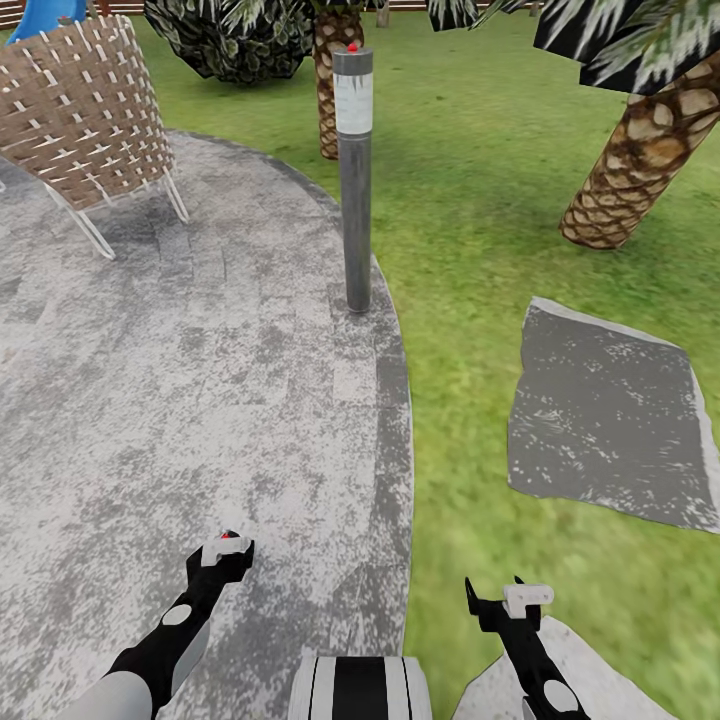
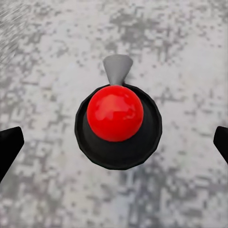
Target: In the garden, pick up the pesticide atomizer on the floor and spray pesticide onto both trees until each tree trunk is fully covered.
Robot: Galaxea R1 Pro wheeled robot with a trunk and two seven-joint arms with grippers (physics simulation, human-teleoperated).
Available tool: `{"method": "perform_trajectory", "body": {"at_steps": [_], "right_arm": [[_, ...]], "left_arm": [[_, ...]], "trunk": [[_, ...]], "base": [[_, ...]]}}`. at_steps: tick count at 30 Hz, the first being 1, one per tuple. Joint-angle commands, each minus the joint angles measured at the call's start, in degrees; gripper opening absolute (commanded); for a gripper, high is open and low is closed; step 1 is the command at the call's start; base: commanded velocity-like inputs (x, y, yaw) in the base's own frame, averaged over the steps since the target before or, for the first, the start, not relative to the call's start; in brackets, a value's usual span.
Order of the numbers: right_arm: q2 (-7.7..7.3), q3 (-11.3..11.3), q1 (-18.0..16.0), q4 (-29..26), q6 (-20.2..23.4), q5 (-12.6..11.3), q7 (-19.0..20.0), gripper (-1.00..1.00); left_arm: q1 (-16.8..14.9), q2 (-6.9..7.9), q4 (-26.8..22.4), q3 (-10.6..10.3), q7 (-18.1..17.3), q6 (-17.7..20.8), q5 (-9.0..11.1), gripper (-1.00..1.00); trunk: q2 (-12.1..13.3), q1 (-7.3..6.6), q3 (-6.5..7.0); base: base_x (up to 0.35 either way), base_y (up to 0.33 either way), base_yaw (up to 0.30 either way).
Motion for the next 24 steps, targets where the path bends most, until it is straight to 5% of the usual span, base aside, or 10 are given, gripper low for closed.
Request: {"method": "perform_trajectory", "body": {"at_steps": [1,24], "right_arm": [[0.0,-0.01,-0.02,0.04,-0.17,0.04,-0.02,1.0],[0.0,0.01,-0.04,0.04,-0.17,0.04,-0.02,1.0]], "left_arm": [[-0.02,0.01,0.04,0.03,0.01,-0.18,0.13,1.0],[-0.02,-0.06,0.06,-0.05,0.0,-0.18,0.09,1.0]], "trunk": [[-0.01,-0.01,-0.03],[-0.05,0.07,-0.69]], "base": [[0.0,0.0,0.0],[0.0,0.0,0.0]]}}
